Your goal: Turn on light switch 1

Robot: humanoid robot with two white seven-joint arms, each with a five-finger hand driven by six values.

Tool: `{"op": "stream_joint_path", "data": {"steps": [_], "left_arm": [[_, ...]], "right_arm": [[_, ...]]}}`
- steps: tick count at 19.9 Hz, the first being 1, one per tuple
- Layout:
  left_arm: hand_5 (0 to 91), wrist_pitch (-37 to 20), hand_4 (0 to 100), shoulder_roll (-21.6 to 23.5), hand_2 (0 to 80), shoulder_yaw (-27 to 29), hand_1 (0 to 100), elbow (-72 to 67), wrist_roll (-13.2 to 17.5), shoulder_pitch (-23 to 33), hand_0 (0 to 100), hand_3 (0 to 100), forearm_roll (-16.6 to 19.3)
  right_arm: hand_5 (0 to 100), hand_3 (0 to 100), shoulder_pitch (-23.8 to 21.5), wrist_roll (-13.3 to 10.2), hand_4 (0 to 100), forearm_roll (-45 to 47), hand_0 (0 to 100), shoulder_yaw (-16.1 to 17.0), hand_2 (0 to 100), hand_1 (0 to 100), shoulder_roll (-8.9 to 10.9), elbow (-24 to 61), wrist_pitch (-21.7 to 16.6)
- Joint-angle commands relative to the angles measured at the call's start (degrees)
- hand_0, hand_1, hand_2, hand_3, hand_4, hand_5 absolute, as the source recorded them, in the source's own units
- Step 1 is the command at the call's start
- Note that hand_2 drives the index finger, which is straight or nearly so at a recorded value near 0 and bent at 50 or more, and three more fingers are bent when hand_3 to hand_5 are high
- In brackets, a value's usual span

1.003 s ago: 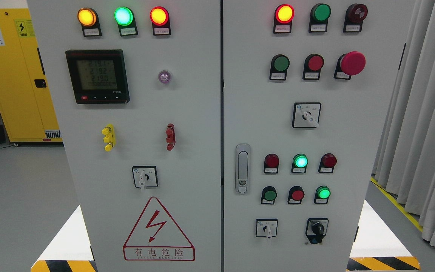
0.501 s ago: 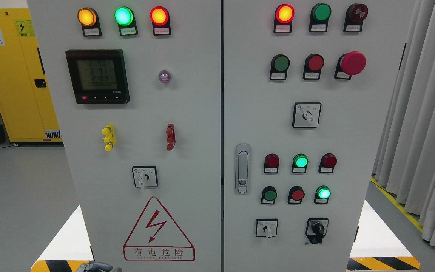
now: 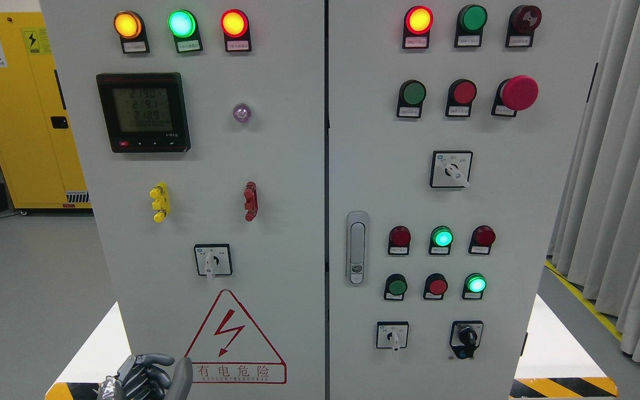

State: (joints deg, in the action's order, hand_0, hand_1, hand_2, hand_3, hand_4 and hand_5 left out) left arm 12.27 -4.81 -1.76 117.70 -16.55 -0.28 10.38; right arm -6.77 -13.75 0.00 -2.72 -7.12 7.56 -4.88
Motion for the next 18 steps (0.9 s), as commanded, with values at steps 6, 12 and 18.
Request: {"op": "stream_joint_path", "data": {"steps": [6, 12, 18], "left_arm": [[89.8, 6.97, 93, -1.6, 56.2, -1.75, 65, 1.04, -1.21, -6.84, 14, 87, 2.18], [89.9, 10.74, 92, -1.78, 54.9, -2.72, 65, 0.95, -2.26, -9.56, 14, 87, 2.18], [89.9, 11.99, 92, -2.13, 54.8, -3.42, 66, 0.51, -2.61, -11.06, 14, 87, 4.02]], "right_arm": [[0, 0, 0.01, -0.04, 0, 1.67, 0, 0.0, 4, 50, 0.0, 0.0, 0.05], [0, 0, 0.01, 0.04, 0, 1.67, 0, 0.0, 4, 50, 0.0, 0.0, 0.05], [0, 0, 0.01, -0.04, 0, 1.67, 0, 0.0, 4, 50, 0.0, 0.0, 0.05]]}}
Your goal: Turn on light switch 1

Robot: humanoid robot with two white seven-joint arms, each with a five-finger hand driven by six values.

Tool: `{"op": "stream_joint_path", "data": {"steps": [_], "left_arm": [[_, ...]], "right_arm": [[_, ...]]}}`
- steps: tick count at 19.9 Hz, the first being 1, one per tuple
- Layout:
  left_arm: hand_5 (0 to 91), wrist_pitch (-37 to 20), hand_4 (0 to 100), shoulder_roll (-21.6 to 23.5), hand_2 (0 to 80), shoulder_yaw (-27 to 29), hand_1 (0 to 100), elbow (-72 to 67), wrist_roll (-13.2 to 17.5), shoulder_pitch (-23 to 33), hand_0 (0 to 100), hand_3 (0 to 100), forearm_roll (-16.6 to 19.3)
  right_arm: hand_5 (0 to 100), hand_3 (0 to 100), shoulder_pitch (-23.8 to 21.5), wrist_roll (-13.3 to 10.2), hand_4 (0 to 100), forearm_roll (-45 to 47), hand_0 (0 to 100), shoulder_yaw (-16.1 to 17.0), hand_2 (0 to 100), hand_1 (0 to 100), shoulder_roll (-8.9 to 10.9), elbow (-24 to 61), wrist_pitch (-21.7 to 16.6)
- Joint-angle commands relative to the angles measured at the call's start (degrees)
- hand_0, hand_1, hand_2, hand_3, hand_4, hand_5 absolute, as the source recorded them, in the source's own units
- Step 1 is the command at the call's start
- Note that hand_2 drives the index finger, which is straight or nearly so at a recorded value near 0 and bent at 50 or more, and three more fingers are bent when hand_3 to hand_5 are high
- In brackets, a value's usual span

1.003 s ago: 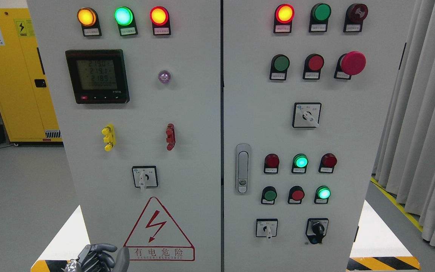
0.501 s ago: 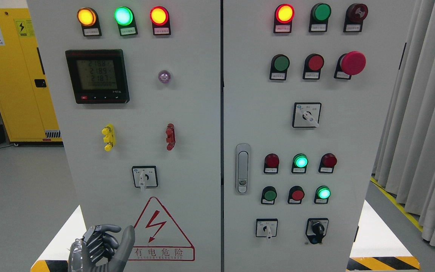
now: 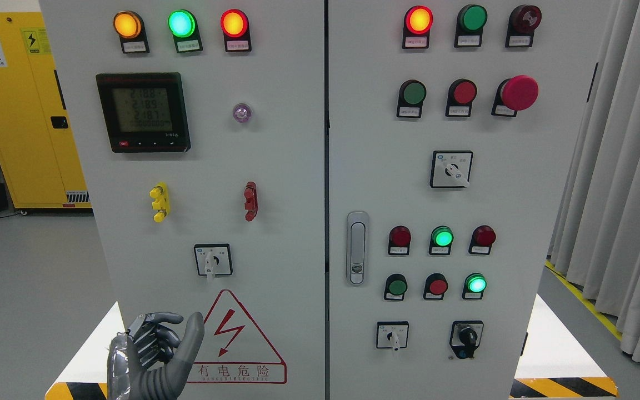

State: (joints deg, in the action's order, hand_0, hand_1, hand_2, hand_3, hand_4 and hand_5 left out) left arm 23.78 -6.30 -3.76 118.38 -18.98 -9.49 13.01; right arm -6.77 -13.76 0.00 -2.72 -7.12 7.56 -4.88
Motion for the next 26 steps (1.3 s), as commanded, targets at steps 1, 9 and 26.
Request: {"op": "stream_joint_path", "data": {"steps": [1, 9, 26], "left_arm": [[89.9, 1.0, 92, -0.65, 54.8, -1.42, 66, -0.17, -0.18, -1.93, 14, 88, 1.84], [89.9, 2.94, 92, -1.0, 54.3, -1.69, 66, -0.78, -1.76, -3.34, 15, 88, 2.29], [89.9, 7.16, 92, -1.53, 54.0, -1.69, 66, -3.95, -2.64, -8.26, 18, 88, 2.2]], "right_arm": [[0, 0, 0.01, 0.04, 0, 1.67, 0, 0.0, 4, 50, 0.0, 0.0, 0.05], [0, 0, 0.01, -0.04, 0, 1.67, 0, 0.0, 4, 50, 0.0, 0.0, 0.05], [0, 0, 0.01, 0.04, 0, 1.67, 0, 0.0, 4, 50, 0.0, 0.0, 0.05]]}}
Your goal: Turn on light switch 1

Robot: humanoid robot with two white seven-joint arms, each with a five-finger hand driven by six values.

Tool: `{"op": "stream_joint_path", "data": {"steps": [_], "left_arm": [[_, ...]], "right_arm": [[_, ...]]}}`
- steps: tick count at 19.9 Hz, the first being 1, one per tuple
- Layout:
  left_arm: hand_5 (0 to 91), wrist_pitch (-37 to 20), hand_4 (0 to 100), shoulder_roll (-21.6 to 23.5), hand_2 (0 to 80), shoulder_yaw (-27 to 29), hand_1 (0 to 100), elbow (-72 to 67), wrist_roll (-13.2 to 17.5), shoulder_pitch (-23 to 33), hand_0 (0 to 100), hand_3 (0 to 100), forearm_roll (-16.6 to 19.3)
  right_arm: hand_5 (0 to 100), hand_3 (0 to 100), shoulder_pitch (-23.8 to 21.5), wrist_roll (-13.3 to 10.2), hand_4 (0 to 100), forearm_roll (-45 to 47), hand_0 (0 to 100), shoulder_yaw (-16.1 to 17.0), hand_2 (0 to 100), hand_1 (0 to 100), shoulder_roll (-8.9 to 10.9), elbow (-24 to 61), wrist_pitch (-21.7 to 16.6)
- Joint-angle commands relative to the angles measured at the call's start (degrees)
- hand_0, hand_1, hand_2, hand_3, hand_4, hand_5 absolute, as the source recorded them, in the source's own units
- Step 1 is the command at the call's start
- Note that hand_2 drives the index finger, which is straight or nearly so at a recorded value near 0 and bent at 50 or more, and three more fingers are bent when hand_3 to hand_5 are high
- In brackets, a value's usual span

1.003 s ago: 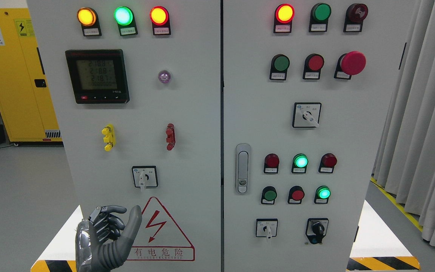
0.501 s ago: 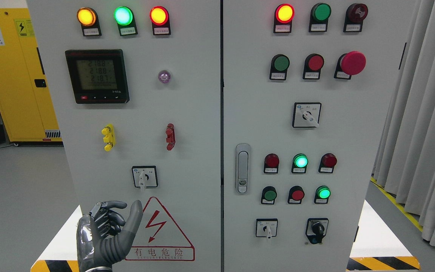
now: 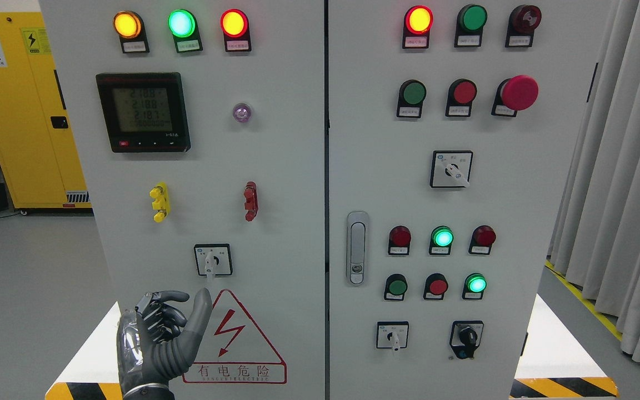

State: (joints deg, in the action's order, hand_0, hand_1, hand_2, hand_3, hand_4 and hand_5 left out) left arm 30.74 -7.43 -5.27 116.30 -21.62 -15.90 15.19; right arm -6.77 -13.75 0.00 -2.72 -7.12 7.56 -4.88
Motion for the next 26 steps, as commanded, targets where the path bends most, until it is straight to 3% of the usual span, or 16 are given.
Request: {"op": "stream_joint_path", "data": {"steps": [1, 26], "left_arm": [[89.9, 0.19, 92, -0.57, 54.0, -0.18, 66, -2.04, 0.0, -1.86, 18, 88, 0.01], [89.9, 1.86, 93, -1.01, 56.3, -0.71, 66, -5.91, -0.7, -5.37, 20, 90, 0.01]], "right_arm": [[0, 0, 0.0, -0.04, 0, 1.67, 0, 0.0, 4, 50, 0.0, 0.0, 0.04], [0, 0, 0.0, -0.04, 0, 1.67, 0, 0.0, 4, 50, 0.0, 0.0, 0.04]]}}
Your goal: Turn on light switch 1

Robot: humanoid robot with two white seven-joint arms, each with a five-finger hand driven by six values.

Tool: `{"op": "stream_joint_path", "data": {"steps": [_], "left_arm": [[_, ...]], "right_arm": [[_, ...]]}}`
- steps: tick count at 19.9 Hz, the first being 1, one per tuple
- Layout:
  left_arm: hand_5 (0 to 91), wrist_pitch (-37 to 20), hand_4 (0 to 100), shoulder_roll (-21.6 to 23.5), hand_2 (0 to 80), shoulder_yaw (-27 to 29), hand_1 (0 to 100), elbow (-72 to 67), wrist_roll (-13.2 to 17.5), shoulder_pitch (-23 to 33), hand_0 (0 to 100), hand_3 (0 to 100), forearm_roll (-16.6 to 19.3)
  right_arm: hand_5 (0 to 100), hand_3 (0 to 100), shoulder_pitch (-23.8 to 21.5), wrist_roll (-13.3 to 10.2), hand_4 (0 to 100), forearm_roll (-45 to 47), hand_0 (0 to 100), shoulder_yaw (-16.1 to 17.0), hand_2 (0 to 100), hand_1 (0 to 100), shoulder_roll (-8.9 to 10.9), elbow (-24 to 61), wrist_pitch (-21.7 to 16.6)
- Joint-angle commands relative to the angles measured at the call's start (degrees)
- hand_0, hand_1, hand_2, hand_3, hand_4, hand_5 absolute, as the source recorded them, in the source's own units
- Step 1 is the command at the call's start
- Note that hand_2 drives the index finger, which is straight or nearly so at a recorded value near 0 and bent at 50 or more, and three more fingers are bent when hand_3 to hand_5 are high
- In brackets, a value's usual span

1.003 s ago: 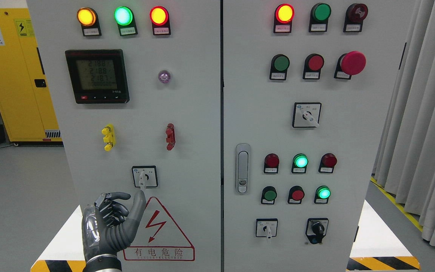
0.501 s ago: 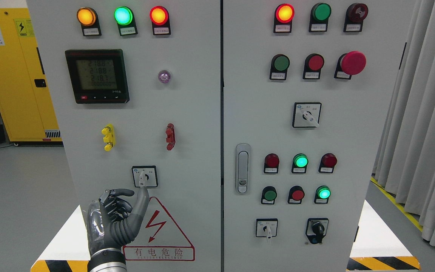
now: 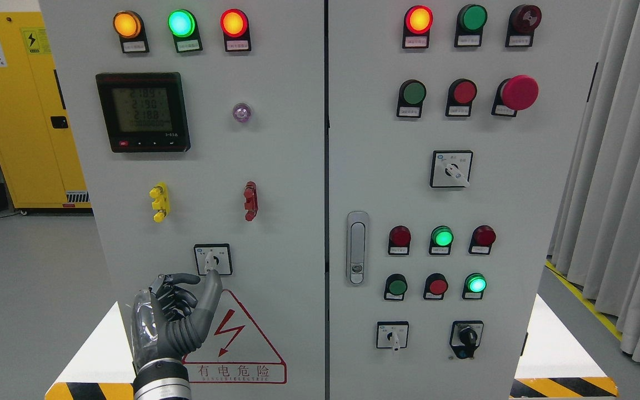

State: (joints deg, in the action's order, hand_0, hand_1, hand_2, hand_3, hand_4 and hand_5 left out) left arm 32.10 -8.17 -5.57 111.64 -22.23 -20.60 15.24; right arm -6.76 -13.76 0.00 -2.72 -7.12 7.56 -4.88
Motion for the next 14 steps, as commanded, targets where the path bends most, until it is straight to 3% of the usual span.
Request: {"op": "stream_joint_path", "data": {"steps": [1, 14], "left_arm": [[89.9, 0.5, 93, -0.27, 56.3, -0.49, 66, -1.25, -0.1, -0.67, 20, 90, -0.03], [89.9, 0.59, 93, -0.35, 57.5, -0.49, 66, -1.95, -0.1, -1.38, 22, 90, -0.03]], "right_arm": [[0, 0, 0.0, 0.04, 0, 1.67, 0, 0.0, 4, 50, 0.0, 0.0, 0.04], [0, 0, 0.0, -0.04, 0, 1.67, 0, 0.0, 4, 50, 0.0, 0.0, 0.04]]}}
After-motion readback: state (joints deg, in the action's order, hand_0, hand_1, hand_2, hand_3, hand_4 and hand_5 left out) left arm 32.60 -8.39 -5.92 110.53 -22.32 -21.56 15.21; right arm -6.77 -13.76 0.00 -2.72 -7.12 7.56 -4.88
